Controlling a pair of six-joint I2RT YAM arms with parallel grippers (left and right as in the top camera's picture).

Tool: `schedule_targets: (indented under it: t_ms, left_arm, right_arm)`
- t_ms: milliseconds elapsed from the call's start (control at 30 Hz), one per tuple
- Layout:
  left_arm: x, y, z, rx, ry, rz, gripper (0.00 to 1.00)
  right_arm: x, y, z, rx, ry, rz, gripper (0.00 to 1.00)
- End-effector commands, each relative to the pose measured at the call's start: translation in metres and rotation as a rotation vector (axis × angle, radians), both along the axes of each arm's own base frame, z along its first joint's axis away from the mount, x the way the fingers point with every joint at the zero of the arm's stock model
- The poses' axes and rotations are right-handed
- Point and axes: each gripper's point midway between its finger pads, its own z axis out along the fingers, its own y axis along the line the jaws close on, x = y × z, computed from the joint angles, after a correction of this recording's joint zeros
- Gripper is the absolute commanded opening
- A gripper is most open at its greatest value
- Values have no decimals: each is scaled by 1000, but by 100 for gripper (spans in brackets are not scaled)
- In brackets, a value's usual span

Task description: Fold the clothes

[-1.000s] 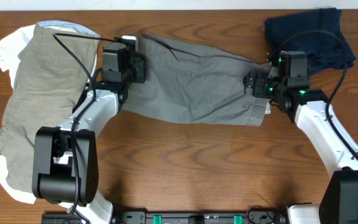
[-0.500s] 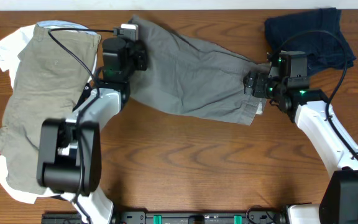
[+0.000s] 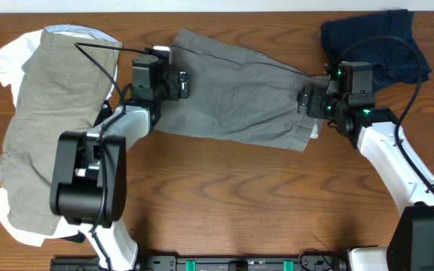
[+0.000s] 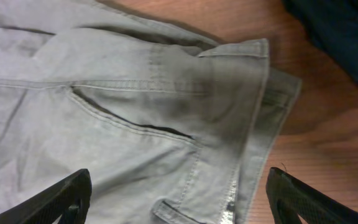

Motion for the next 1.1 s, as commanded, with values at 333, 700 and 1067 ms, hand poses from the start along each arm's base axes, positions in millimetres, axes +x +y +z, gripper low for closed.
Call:
schedule_targets:
  t_ms: [333, 700, 1067]
  left_arm:
    - [-24, 5, 48, 109, 2, -77, 98]
    - [-24, 7, -8, 172, 99, -131, 98]
    - [-8, 9, -41, 170, 81, -120, 98]
  right_arm:
    - [-4, -15, -71, -19, 187, -83, 98]
    - [-12, -13, -104, 31, 286, -149, 99]
    - [-16, -7, -113, 74, 322, -158, 86]
